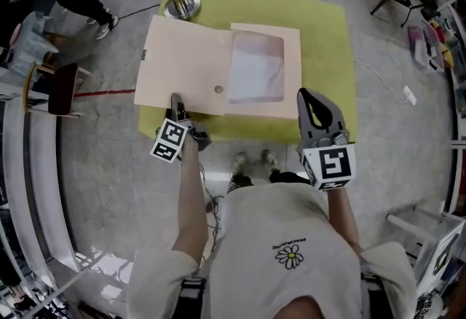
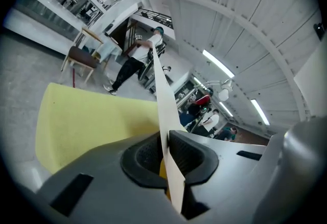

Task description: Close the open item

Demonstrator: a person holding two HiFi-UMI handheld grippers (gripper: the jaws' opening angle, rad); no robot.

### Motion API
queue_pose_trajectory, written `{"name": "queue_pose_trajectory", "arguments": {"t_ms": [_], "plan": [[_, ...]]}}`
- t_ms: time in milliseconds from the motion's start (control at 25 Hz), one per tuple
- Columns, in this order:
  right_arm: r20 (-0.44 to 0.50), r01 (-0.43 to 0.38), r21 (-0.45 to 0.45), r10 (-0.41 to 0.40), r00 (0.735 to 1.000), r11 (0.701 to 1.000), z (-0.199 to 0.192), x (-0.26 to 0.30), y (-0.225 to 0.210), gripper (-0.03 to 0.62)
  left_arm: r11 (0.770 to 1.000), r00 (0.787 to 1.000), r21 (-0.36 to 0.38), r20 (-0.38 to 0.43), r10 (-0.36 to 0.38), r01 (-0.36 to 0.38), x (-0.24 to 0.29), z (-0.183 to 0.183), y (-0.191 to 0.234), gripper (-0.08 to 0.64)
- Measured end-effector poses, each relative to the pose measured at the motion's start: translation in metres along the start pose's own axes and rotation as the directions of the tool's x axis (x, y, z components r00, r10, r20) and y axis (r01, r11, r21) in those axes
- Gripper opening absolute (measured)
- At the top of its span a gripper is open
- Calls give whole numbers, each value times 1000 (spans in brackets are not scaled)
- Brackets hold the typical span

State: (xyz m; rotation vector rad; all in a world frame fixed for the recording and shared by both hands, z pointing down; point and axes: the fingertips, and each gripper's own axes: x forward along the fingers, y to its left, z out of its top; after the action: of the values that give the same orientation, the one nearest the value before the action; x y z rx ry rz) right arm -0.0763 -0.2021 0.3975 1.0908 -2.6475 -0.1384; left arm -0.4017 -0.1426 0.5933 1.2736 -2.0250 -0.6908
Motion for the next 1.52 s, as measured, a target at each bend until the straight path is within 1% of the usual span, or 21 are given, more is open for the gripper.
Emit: {"name": "queue_pose_trajectory", "arguments": {"t_ms": [160,320,480,600,720,840,880,920,1000,1120,1240,1320,1400,1440,1480,1520], "plan": [[19,3,-5,-3,1000,1000,4,1,-1,12,999,999,20,13,-32,32,0,2,-9,28],[15,12,1,-12,1000,1000,1,0,-3,12,993,997,94,15,-79,77,-5,4,-29,18],[25,16,1,-16,1000,1000,3,0,-4,12,969,990,208,3,-141,137,-15,2,-62,17],[23,27,13,-28,999,1000,3,-1,-7,12,959,984,226,6,-180,174,-20,0,-82,18],[29,32,13,-32,999,999,2,-3,-9,12,943,982,281,2,-187,179,-25,-6,-94,18],[43,36,8,-36,998,999,1,-5,-13,12,927,985,337,-7,-174,166,-28,-10,-101,18],[40,42,20,-43,998,999,-1,-6,-15,12,919,986,360,-7,-169,160,-28,-11,-104,18],[39,48,29,-49,998,998,-2,-7,-16,12,907,986,391,-10,-169,159,-28,-11,-108,18],[47,57,21,-58,997,998,-2,-7,-18,12,869,983,463,-29,-182,174,-29,-13,-119,17],[39,78,30,-79,996,997,-7,-11,-23,12,804,975,555,-67,-210,212,-29,-20,-138,17],[34,98,55,-100,994,994,-13,-18,-33,12,720,969,652,-100,-227,237,-32,-34,-162,18],[31,114,70,-116,993,991,-15,-23,-40,12,657,961,706,-134,-242,264,-34,-46,-178,18],[29,128,57,-130,991,990,-18,-29,-46,12,588,951,752,-176,-254,297,-38,-60,-191,18],[26,138,56,-139,990,989,-20,-31,-49,12,559,945,767,-196,-262,314,-40,-68,-196,18],[20,151,64,-152,988,987,-22,-33,-52,12,539,939,775,-212,-272,331,-41,-75,-200,18],[13,165,69,-166,986,984,-25,-35,-55,12,525,933,778,-225,-282,346,-42,-82,-202,18]]}}
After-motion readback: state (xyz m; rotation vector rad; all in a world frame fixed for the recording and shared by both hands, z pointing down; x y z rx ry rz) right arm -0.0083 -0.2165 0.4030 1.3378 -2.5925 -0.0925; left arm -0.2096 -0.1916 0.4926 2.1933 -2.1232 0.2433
